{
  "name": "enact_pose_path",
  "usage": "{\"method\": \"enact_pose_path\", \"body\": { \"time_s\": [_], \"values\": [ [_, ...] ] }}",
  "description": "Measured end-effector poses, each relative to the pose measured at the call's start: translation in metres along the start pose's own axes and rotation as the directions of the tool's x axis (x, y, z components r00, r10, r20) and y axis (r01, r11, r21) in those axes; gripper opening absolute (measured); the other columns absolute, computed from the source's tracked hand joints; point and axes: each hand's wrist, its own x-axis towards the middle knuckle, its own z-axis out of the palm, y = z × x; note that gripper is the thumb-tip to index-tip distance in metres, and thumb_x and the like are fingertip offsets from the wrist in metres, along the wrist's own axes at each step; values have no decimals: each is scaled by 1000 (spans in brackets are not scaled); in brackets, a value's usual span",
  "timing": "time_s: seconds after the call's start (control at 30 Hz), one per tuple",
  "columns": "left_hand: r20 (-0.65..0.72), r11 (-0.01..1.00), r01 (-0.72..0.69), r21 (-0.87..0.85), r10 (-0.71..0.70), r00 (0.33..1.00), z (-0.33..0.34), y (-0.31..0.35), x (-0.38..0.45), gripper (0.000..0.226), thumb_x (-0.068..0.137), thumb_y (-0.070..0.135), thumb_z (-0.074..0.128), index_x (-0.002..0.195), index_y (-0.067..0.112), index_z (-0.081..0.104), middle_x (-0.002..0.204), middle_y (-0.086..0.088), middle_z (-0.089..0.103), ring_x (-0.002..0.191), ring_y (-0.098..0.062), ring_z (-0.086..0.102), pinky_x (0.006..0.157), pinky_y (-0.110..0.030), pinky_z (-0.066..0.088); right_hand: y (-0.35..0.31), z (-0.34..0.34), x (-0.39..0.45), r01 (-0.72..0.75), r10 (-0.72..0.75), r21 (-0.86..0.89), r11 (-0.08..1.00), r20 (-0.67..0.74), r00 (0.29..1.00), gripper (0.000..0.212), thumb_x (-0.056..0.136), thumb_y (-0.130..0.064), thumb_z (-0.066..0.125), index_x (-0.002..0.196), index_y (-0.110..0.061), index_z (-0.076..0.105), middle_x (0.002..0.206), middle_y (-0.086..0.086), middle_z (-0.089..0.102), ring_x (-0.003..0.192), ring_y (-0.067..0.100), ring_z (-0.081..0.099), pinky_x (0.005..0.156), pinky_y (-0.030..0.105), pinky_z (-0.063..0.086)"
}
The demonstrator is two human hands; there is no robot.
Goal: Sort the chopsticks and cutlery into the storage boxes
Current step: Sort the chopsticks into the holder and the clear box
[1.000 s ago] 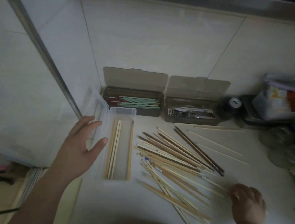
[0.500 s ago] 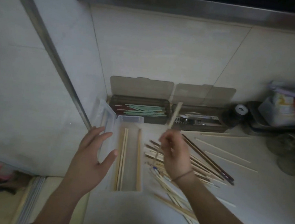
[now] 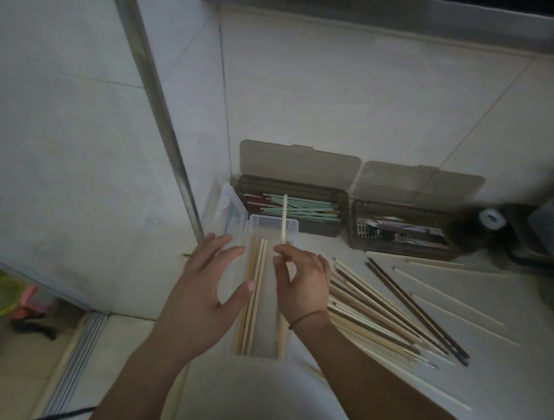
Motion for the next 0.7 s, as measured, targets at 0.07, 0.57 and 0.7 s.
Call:
{"method": "enact_pose_path", "body": {
  "time_s": [0.07, 0.57, 0.7],
  "values": [
    [-5, 1000, 2, 5, -2, 1000, 0, 1, 0, 55, 86, 56, 49, 133, 27, 52, 149, 11, 37, 144, -6, 20, 112, -35, 29, -1, 0, -2, 25, -23, -57, 998, 32, 999, 14, 88, -24, 60, 99, -29, 69, 93, -10, 71, 95, 16, 63, 101, 50, 37],
    [14, 1000, 20, 19, -20, 1000, -1, -4, 2, 56, 86, 58, 49, 133, 26, 52, 148, 10, 38, 143, -10, 23, 112, -44, 33, -6, 1, -26, 696, 192, -457, 555, 884, 427, 47, 98, -53, 33, 136, -30, 48, 152, 0, 37, 147, 31, -11, 91, 75, -27],
    [23, 1000, 8, 26, -8, 1000, -1, -5, 2, 56, 86, 57, 50, 133, 26, 53, 147, 9, 38, 143, -11, 23, 112, -42, 32, 0, -9, -37, 583, -88, -278, 764, 850, 520, 34, 92, -30, 50, 126, -30, 56, 139, -8, 52, 148, 24, 6, 105, 71, -13]
  ]
}}
